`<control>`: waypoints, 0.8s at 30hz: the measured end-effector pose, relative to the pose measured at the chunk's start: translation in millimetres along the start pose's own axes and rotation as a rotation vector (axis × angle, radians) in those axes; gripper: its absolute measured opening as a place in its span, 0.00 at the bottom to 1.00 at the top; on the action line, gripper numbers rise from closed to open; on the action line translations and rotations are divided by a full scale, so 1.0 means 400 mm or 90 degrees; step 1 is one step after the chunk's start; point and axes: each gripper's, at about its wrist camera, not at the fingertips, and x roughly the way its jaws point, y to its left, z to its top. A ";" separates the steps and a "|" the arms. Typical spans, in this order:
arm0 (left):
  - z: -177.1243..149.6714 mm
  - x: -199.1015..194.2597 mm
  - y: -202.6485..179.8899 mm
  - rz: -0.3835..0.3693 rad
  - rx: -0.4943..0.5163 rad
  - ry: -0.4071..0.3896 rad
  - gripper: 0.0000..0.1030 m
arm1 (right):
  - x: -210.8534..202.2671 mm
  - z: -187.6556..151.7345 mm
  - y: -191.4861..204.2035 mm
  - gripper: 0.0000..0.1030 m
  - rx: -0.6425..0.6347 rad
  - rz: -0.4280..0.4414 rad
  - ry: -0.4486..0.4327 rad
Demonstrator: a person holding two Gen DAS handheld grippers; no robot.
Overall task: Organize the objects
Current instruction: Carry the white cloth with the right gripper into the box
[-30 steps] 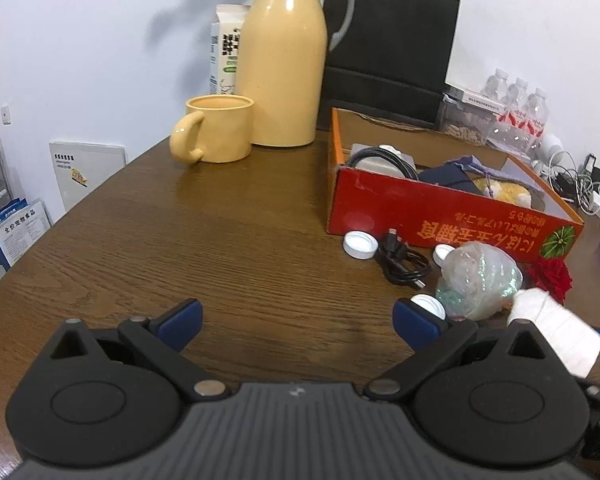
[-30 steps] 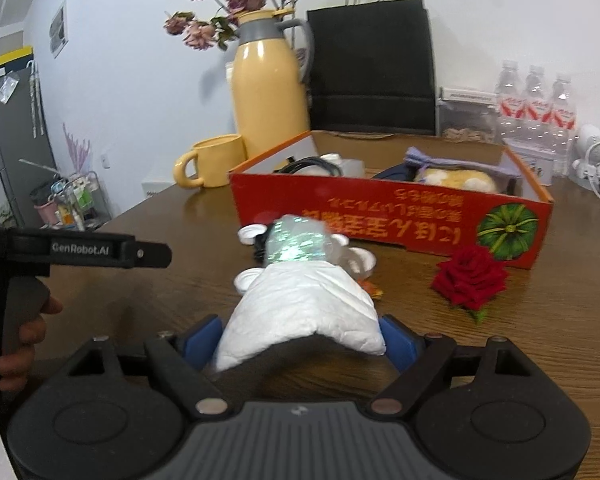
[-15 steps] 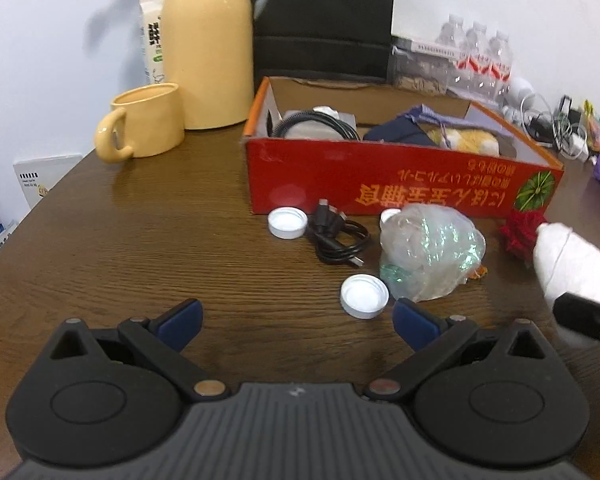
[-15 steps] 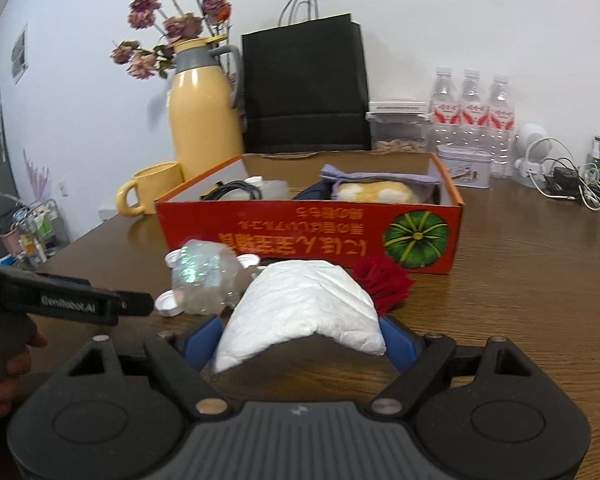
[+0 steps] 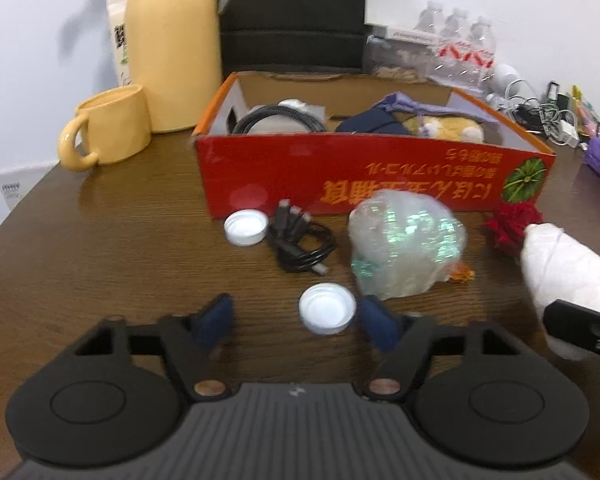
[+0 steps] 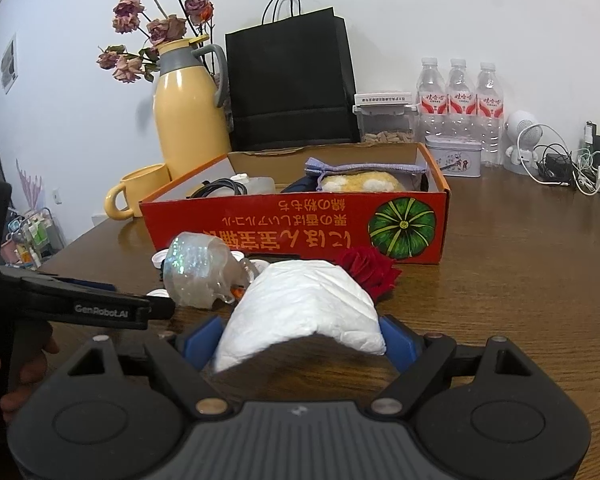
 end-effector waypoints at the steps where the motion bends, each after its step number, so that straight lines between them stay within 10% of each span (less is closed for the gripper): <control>1: 0.000 -0.001 -0.002 -0.011 0.003 -0.004 0.38 | 0.001 -0.001 0.000 0.82 0.000 0.000 0.001; 24: 0.081 -0.100 0.028 -0.029 -0.028 -0.120 0.28 | -0.022 0.065 0.030 0.80 -0.042 -0.005 -0.069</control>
